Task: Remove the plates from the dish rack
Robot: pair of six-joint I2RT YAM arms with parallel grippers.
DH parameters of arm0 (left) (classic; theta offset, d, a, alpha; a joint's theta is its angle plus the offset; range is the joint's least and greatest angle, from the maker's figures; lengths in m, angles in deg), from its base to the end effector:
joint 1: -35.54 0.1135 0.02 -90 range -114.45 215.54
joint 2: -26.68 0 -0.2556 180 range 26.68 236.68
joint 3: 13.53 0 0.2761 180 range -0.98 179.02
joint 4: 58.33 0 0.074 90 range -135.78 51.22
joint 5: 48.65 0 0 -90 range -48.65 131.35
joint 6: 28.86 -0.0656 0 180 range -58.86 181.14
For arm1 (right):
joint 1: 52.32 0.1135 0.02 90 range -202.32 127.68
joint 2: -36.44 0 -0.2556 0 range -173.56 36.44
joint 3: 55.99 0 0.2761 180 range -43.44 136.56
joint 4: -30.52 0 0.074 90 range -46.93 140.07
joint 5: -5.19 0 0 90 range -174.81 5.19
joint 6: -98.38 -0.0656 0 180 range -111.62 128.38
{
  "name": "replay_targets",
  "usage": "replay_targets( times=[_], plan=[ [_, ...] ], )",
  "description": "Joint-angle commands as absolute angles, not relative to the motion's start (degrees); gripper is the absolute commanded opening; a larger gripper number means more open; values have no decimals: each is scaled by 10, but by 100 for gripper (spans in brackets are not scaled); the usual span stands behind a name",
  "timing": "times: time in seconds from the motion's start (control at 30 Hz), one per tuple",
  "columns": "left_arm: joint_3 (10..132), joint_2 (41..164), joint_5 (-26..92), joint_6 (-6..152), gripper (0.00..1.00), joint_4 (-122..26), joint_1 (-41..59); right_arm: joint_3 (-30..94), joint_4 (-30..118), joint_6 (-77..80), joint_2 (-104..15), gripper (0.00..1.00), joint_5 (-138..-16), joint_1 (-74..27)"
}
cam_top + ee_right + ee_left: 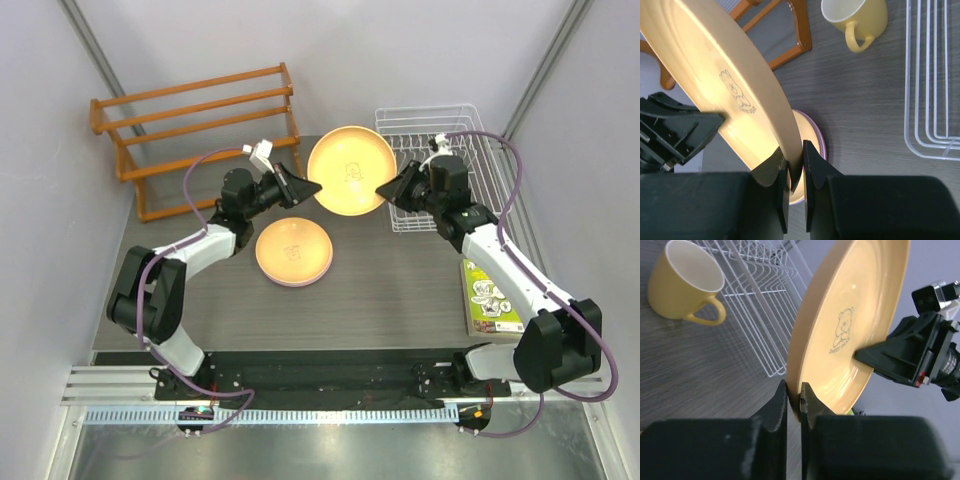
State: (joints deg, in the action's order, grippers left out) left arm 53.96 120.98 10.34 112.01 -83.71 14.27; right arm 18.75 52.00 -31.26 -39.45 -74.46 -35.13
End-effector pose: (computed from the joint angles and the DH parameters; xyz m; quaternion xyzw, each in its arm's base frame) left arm 0.3752 -0.1823 0.2406 0.0042 0.7146 -0.5508 0.4312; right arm 0.3420 0.1181 0.3025 0.1122 0.8226 0.3289 0.4501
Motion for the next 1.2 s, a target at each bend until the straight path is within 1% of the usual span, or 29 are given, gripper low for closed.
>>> replay_targets(
  times=[0.0, 0.1, 0.13, 0.17, 0.27, 0.3, 0.37, 0.47, 0.53, 0.57, 0.73, 0.83, 0.93, 1.17],
  plan=[
    [540, 1185, 148, 1081, 0, -794, 146, 179, 483, -337, -349, 13, -708, -349],
    [537, 1176, 169, 1068, 0, -768, 146, 171, 485, -336, -343, 17, -707, -349],
    [538, 1175, 173, 1061, 0, -762, 146, 170, 488, -332, -341, 27, -706, -349],
    [537, 1172, 177, 1057, 0, -750, 146, 170, 487, -332, -340, 44, -706, -350],
    [536, 1162, 199, 1042, 0, -716, 146, 169, 489, -326, -337, 60, -710, -350],
    [537, 1159, 211, 1037, 0, -706, 146, 170, 491, -324, -337, 64, -711, -349],
    [538, 1148, 224, 1023, 0, -688, 146, 176, 508, -312, -337, 66, -719, -349],
    [548, 1133, 246, 1004, 0, -633, 146, 180, 525, -296, -331, 66, -742, -349],
    [555, 1124, 260, 996, 0, -571, 146, 186, 534, -287, -329, 67, -754, -348],
    [559, 1112, 265, 994, 0, -551, 146, 188, 539, -281, -329, 69, -760, -349],
    [562, 1066, 299, 974, 0, -390, 151, 194, 558, -265, -341, 69, -781, -351],
    [554, 1034, 321, 968, 0, -327, 158, 192, 559, -264, -350, 69, -780, -351],
    [546, 1016, 355, 967, 0, -287, 166, 194, 559, -260, -358, 69, -778, -350],
    [520, 1003, 363, 982, 0, -213, 172, 200, 563, -252, -368, 69, -780, -353]
  ],
)
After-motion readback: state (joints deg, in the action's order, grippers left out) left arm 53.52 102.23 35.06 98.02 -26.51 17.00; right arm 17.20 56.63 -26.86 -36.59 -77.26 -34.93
